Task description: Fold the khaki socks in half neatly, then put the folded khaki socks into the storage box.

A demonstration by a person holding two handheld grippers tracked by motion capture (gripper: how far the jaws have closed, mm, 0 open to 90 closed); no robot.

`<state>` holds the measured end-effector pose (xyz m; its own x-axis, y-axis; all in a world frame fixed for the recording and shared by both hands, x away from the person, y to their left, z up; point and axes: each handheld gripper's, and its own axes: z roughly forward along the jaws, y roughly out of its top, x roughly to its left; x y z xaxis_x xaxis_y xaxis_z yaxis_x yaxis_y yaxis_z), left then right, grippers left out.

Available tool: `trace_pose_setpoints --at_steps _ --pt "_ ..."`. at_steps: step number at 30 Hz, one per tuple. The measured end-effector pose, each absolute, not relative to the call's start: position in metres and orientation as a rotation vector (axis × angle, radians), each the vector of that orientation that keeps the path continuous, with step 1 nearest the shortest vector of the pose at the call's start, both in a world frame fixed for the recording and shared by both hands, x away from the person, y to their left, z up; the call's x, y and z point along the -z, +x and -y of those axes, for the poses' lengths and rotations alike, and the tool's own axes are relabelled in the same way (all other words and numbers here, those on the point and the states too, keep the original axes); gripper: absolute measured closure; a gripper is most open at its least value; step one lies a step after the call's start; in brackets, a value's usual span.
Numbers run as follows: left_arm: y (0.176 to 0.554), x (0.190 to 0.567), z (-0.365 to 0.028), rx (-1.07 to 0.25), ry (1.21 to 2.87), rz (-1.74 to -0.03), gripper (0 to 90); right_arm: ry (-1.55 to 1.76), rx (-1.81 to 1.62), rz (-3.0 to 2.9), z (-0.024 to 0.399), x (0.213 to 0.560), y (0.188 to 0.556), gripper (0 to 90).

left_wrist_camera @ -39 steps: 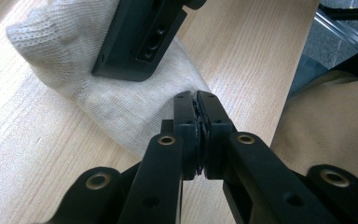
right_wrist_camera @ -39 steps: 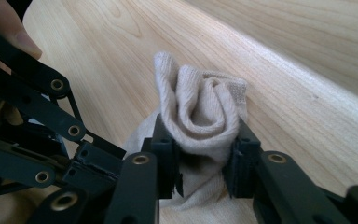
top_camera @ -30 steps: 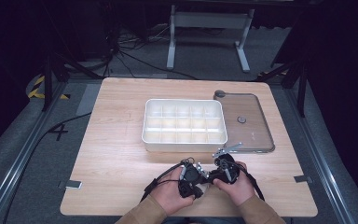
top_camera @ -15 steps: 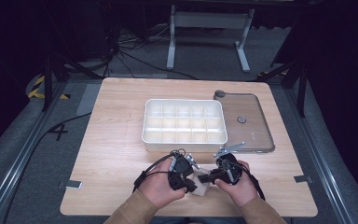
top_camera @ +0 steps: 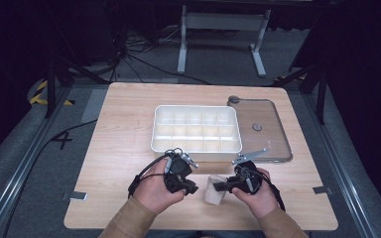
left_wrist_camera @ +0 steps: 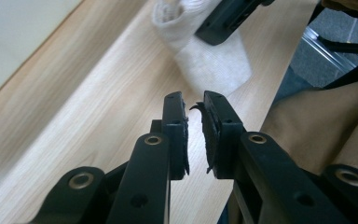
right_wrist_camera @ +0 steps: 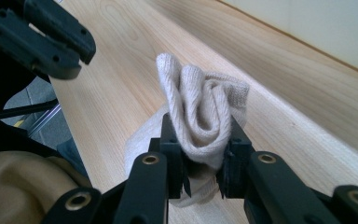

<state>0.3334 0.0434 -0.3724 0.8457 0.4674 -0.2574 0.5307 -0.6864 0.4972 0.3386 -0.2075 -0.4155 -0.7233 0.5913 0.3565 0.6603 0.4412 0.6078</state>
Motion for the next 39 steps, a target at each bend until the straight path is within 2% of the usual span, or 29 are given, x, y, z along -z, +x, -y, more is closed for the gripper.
trace_pose_setpoints --at_steps 39 --pt "0.347 0.359 -0.088 0.075 2.369 -0.872 78.0 -1.249 1.244 2.689 0.246 0.381 0.347 75.7"
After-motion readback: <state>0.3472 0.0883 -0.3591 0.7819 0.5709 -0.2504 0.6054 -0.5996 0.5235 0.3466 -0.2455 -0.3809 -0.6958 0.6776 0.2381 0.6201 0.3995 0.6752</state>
